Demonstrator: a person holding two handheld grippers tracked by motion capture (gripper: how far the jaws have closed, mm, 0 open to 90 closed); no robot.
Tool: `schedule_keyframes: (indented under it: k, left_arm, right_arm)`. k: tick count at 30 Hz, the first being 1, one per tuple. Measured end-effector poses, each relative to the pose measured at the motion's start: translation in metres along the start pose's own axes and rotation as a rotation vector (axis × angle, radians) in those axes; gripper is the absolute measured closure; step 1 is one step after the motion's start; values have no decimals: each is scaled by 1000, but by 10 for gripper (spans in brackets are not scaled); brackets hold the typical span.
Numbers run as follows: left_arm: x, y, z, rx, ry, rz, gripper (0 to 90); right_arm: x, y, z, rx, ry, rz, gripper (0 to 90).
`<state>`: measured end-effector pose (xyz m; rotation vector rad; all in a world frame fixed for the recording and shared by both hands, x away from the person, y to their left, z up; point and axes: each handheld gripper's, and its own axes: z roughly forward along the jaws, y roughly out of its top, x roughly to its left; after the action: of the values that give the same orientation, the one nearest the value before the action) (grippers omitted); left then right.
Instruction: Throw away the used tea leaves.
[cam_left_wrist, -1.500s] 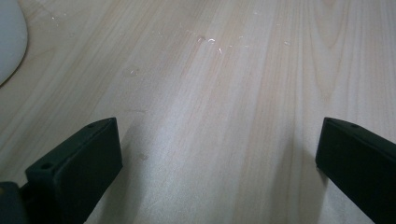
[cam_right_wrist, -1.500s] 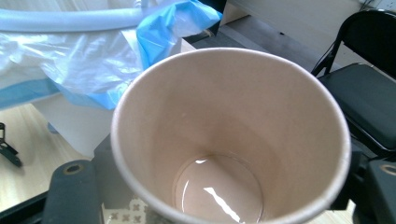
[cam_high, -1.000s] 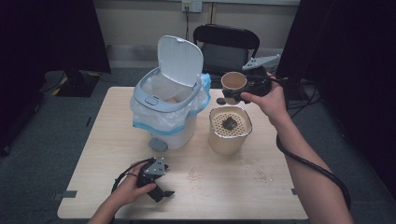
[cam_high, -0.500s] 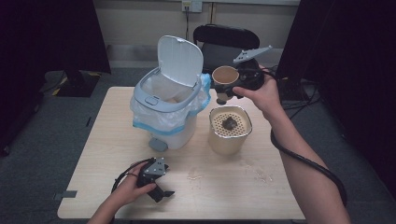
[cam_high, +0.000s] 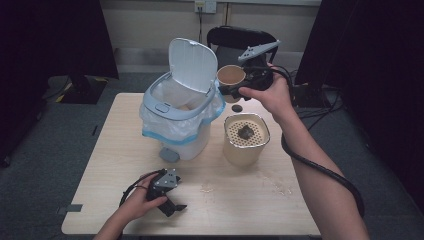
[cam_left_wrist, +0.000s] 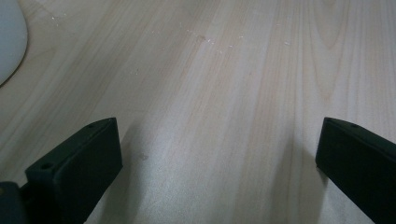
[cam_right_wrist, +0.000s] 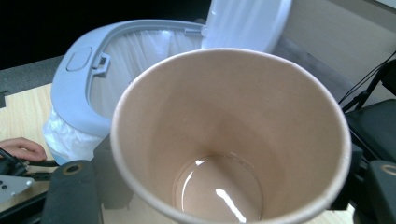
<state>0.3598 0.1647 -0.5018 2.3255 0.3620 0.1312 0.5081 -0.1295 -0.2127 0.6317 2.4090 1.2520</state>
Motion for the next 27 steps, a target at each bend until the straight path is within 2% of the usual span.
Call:
schedule_keyframes:
  k: [11,27]
  left_arm:
    - [0,0,0,0,-1,1,0]
    - [0,0,0,0,0,1,0]
  right_arm:
    - [9,21,12,-13,26,-15,244]
    - [11,39,35,-43,44,2,243]
